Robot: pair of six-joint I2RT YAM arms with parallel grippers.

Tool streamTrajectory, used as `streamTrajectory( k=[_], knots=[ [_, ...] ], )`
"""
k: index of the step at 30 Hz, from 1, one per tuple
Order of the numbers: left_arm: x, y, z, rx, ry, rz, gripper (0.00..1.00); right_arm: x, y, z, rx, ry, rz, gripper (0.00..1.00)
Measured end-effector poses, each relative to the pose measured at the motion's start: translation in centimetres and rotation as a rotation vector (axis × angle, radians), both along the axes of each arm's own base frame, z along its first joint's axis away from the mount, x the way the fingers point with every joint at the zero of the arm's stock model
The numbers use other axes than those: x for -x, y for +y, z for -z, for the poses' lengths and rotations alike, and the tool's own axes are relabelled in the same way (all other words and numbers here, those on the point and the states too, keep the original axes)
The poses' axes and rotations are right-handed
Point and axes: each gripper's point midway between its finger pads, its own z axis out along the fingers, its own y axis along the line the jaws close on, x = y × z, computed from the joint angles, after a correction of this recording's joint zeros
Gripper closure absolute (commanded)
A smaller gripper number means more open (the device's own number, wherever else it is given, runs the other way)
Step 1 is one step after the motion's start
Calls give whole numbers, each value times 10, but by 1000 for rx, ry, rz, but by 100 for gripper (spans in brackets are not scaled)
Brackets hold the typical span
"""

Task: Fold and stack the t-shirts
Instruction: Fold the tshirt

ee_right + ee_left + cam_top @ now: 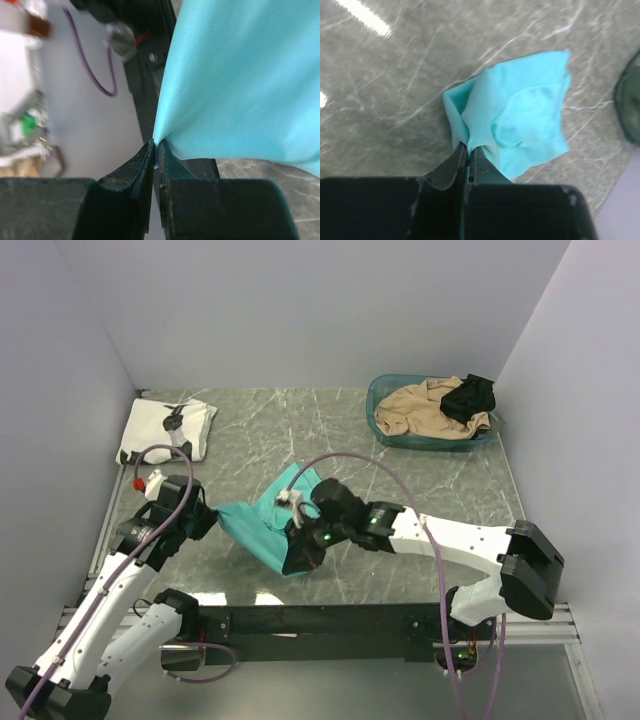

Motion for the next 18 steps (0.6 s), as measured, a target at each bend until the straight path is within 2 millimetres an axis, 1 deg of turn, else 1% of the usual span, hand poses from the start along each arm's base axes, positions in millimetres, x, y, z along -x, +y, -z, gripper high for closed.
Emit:
streamTrajectory(
  k=[3,5,7,10,14,18],
  knots=[
    [-13,-3,-16,4,-44,1,99,-16,-7,-13,-53,42,43,88],
    [-23,-8,-23,10,-70,16,99,-24,-12,-12,-60,71,69,88],
    [-34,-15,-26,13,-79,33,99,-30,-17,-8,-57,99,91,88],
    [-51,-25,-20,10,-56,63,99,-40,-24,-3,-58,136,130,88],
    [-73,-40,-11,5,-21,103,99,-58,-34,2,-64,169,197,88],
    [-95,-54,-15,12,-34,144,99,-76,-46,8,-68,199,265,88]
  ],
)
